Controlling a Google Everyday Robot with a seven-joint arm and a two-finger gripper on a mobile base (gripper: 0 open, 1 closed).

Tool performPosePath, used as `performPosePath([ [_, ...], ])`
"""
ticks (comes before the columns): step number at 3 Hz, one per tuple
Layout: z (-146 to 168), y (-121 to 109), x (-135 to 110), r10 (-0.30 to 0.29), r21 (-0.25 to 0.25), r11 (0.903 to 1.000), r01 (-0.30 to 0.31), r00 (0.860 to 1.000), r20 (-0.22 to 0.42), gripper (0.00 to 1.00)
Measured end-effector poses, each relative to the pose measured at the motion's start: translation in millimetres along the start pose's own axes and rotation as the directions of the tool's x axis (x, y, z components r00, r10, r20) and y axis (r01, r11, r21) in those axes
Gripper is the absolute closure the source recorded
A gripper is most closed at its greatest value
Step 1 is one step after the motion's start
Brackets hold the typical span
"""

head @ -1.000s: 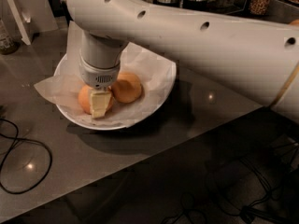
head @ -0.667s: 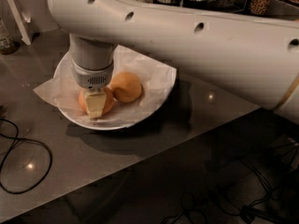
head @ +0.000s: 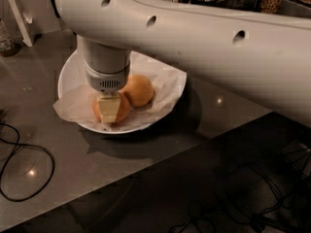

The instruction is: Pick orange from white bowl

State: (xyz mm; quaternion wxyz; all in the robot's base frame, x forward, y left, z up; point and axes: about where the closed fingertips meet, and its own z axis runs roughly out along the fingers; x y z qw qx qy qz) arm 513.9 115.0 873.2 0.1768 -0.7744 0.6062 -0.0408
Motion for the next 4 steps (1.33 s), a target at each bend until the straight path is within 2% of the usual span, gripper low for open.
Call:
performPosePath([
  [1, -15.1, -0.9, 32.7, 0.091, 0.064, 0.9939, -0.090, 0.996, -0.013, 1.00],
  [2, -15.8, -1.0, 33.6, 0.093, 0.066, 0.9935, -0.092, 0.996, -0.012, 0.30],
  [3, -15.9, -1.0, 33.6, 0.093, 0.066, 0.9935, -0.092, 0.996, -0.012, 0.11],
  [4, -15.9, -1.0, 33.6, 0.093, 0.066, 0.9935, -0.092, 0.996, -0.012, 0.00],
])
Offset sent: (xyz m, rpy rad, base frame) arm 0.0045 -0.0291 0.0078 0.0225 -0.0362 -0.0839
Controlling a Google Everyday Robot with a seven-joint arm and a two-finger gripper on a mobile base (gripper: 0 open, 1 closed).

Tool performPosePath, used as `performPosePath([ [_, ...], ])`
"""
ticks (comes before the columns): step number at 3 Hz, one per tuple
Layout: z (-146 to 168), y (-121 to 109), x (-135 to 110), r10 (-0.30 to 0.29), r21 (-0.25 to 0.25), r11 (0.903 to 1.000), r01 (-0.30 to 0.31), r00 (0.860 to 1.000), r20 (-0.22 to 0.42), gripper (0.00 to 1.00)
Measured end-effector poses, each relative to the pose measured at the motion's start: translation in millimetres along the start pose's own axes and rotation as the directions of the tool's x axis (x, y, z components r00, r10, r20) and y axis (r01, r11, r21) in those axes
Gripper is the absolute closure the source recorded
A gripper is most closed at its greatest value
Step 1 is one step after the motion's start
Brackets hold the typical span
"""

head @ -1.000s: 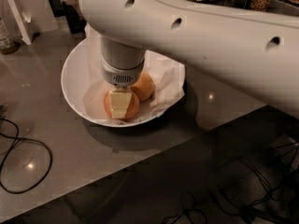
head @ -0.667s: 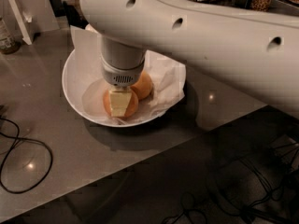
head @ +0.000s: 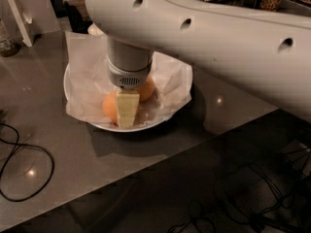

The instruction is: Pick orange from white bowl

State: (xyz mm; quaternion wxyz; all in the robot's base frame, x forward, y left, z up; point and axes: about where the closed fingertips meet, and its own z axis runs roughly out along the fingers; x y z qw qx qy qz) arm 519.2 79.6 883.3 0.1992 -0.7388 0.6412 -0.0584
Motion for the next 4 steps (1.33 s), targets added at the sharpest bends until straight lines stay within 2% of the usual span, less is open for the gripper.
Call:
performPosePath([
  [1, 0.0, 0.0, 0.0, 0.000, 0.000, 1.0000, 0.000, 1.000, 0.000, 0.00],
  [2, -12.0, 1.5, -1.8, -0.010, 0.028, 0.9996, 0.007, 0.996, 0.090, 0.00],
  [3, -53.5, 13.1, 41.6, 0.020, 0.148, 0.9878, -0.050, 0.981, 0.195, 0.00],
  [4, -53.5, 13.2, 41.6, 0.020, 0.148, 0.9878, -0.050, 0.981, 0.195, 0.00],
])
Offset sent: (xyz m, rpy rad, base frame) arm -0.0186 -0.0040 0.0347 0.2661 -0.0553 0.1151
